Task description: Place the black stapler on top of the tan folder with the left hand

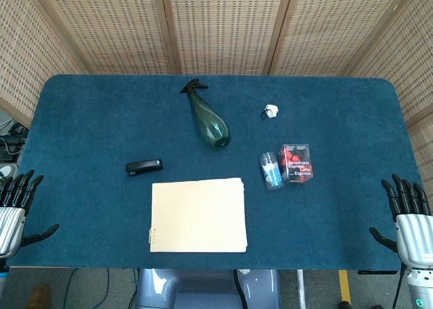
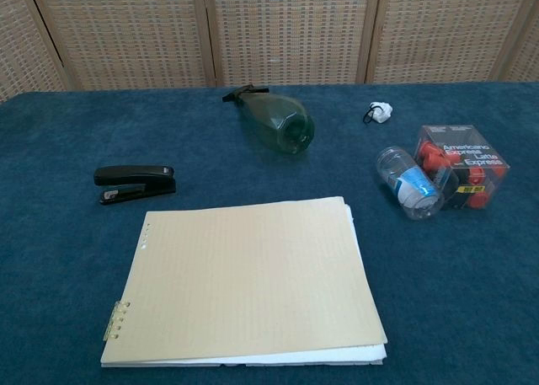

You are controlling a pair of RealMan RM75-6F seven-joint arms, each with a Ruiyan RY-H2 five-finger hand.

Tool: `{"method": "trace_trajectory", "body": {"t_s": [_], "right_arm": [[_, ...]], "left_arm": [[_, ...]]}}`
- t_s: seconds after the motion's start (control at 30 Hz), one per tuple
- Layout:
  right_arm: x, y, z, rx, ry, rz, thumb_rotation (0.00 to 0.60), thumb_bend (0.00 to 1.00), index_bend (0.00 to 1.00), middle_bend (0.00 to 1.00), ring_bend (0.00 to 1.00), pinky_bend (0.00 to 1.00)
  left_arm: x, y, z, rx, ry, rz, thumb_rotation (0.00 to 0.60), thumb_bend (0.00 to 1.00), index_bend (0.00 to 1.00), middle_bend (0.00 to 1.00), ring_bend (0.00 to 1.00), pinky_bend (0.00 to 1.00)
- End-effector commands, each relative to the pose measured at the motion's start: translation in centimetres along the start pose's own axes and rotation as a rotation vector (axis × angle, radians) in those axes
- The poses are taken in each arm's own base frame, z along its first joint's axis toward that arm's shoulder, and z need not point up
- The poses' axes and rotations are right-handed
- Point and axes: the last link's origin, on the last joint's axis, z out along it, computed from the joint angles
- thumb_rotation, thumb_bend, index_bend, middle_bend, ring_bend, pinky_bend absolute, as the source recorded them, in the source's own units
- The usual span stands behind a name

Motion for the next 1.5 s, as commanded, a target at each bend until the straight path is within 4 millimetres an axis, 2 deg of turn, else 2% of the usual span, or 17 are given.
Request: {"method": "trace_trajectory", "body": {"t_s": [0.03, 0.27, 0.37, 0.57, 0.63, 0.73, 0.77, 0.87, 1.0, 1.13, 1.27, 1.5], "right_arm": [[0.0, 0.0, 0.0, 0.002, -0.006, 0.002, 0.6, 0.0, 0.0, 0.0, 0.0, 0.0], [0.1, 0.1, 0.0, 0.0, -0.013, 0.006, 0.6, 0.0, 0.0, 0.0, 0.0, 0.0], [0.1, 0.2, 0.1, -0.004, -0.013, 0.013, 0.6, 0.0, 0.0, 0.0, 0.0, 0.0], [-0.1, 0.8, 1.0, -0.033, -0.024, 0.01, 0.6, 0.0, 0.0, 0.0, 0.0, 0.0], [-0.2, 1.1, 1.3, -0.048, -0.026, 0.005, 0.6, 0.0, 0.0, 0.0, 0.0, 0.0], [-0.3, 1.6, 1.5, -0.071, -0.03, -0.001, 0.6, 0.0, 0.0, 0.0, 0.0, 0.0], [-0.4, 1.7, 1.6, -0.076, -0.031, -0.002, 0.6, 0.0, 0.0, 0.0, 0.0, 0.0], [-0.5, 2.1, 1.8, -0.095, -0.035, -0.012, 0.6, 0.0, 0.0, 0.0, 0.0, 0.0], [-0.8, 2.6, 2.2, -0.121, -0.042, -0.025, 0.6, 0.0, 0.0, 0.0, 0.0, 0.0], [-1.2, 3.1, 2.4, -0.145, -0.055, -0.036, 0.6, 0.0, 0.0, 0.0, 0.0, 0.0], [-1.4, 3.4, 2.7, -0.158, -0.064, -0.043, 0.6, 0.0, 0.0, 0.0, 0.0, 0.0], [-1.8, 3.2, 2.8, -0.147, -0.079, -0.05, 0.6, 0.0, 0.0, 0.0, 0.0, 0.0]], "left_arm": [[0.0, 0.0, 0.0, 0.001, -0.005, -0.001, 0.6, 0.0, 0.0, 0.0, 0.0, 0.0], [-0.4, 0.0, 0.2, 0.011, -0.051, 0.003, 0.6, 0.0, 0.0, 0.0, 0.0, 0.0], [-0.9, 0.7, 1.6, -0.011, -0.089, -0.006, 0.6, 0.0, 0.0, 0.0, 0.0, 0.0], [-1.7, 4.3, 9.5, -0.099, -0.123, -0.023, 0.6, 0.0, 0.0, 0.0, 0.0, 0.02], [-1.9, 5.8, 12.5, -0.118, -0.14, -0.011, 0.6, 0.0, 0.0, 0.0, 0.01, 0.1], [-2.5, 8.2, 16.5, -0.136, -0.158, 0.015, 0.6, 0.0, 0.03, 0.01, 0.11, 0.25], [-2.8, 8.9, 17.4, -0.142, -0.164, 0.019, 0.6, 0.0, 0.05, 0.02, 0.14, 0.27], [-4.4, 11.7, 20.6, -0.16, -0.212, 0.061, 0.6, 0.04, 0.19, 0.11, 0.25, 0.37], [-7.0, 14.8, 23.3, -0.155, -0.272, 0.115, 0.6, 0.13, 0.23, 0.15, 0.28, 0.39], [-9.7, 17.1, 24.2, -0.151, -0.34, 0.136, 0.6, 0.18, 0.26, 0.17, 0.3, 0.4], [-11.3, 18.2, 24.5, -0.147, -0.37, 0.156, 0.6, 0.29, 0.32, 0.22, 0.34, 0.42], [-13.3, 19.2, 24.6, -0.125, -0.4, 0.149, 0.6, 0.29, 0.35, 0.22, 0.34, 0.43]]}}
